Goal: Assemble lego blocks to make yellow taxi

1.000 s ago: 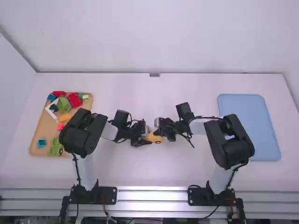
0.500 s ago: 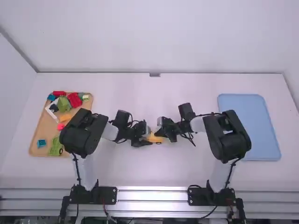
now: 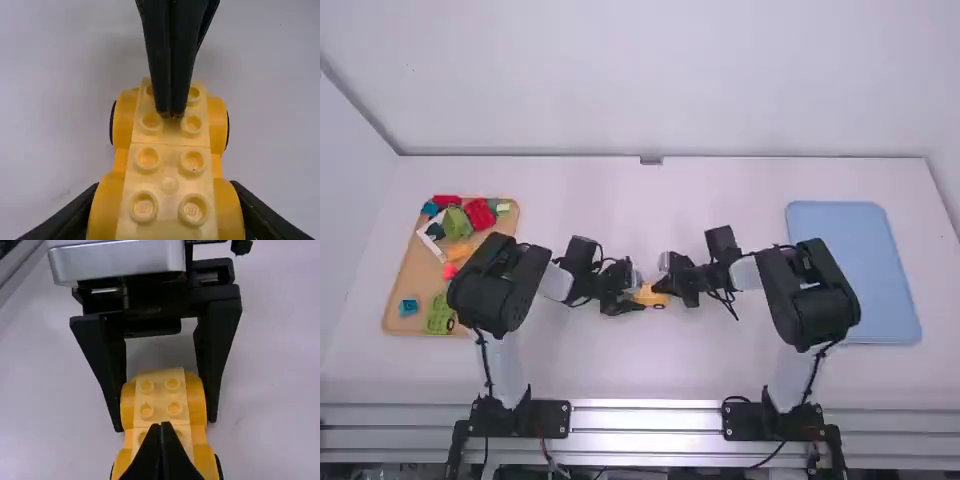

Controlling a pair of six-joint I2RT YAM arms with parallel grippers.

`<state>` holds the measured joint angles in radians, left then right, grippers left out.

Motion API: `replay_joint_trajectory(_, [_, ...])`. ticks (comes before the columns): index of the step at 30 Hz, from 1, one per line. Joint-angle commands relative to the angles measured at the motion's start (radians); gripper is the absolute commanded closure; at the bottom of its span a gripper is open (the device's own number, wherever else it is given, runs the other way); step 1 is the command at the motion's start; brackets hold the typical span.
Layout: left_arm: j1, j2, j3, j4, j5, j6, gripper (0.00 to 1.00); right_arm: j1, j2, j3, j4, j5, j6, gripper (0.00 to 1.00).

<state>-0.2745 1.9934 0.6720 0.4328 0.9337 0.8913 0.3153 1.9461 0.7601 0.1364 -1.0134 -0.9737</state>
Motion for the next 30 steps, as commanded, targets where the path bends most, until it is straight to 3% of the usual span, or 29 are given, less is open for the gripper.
replay_joint_trajectory(1, [-0.002,0.013,-0.009,-0.006,-0.006,-0.031,0.72,0.047,0.072,-0.046,-0.032,0.296,0.035,1.00])
replay_joint_trajectory(7, [-0.001,0.013,-0.009,-0.006,-0.007,-0.030,0.72,0.010,0.014,-0.047,-0.005,0.087,-0.055,1.00])
replay_joint_trajectory(8, [-0.002,0.013,-0.009,-0.006,-0.008,-0.030,0.72,-0.016,-0.041,-0.047,-0.005,-0.008,-0.096,1.00])
replay_joint_trajectory(12, [-0.001,0.013,-0.009,-0.005,-0.008,-0.030,0.70,-0.064,-0.164,-0.041,-0.002,-0.086,-0.093,1.00])
replay_joint_trajectory(13, [-0.002,0.013,-0.009,-0.005,-0.007,-0.030,0.68,-0.077,-0.216,-0.040,-0.002,-0.082,-0.069,0.87])
replay_joint_trajectory(14, [-0.001,0.013,-0.009,-0.004,-0.009,-0.026,0.67,-0.085,-0.263,-0.040,-0.006,-0.054,-0.047,0.62])
replay_joint_trajectory(15, [0.000,0.013,-0.009,-0.004,-0.010,-0.026,0.66,-0.087,-0.275,-0.040,-0.008,-0.041,-0.039,0.55])
replay_joint_trajectory(16, [-0.001,0.013,-0.009,-0.004,-0.011,-0.027,0.66,-0.087,-0.311,-0.041,-0.010,0.002,-0.008,0.27])
replay_joint_trajectory(18, [-0.001,0.013,-0.009,0.007,-0.010,-0.027,0.63,-0.084,-0.375,-0.042,-0.012,0.135,0.088,0.02])
replay_joint_trajectory(24, [-0.001,0.013,-0.009,0.063,-0.012,-0.026,0.55,-0.039,-0.424,-0.042,-0.018,0.338,0.250,0.01])
replay_joint_trajectory(30, [-0.002,0.013,0.001,0.080,-0.063,-0.028,0.54,0.010,-0.423,-0.042,-0.035,0.391,0.264,0.01])
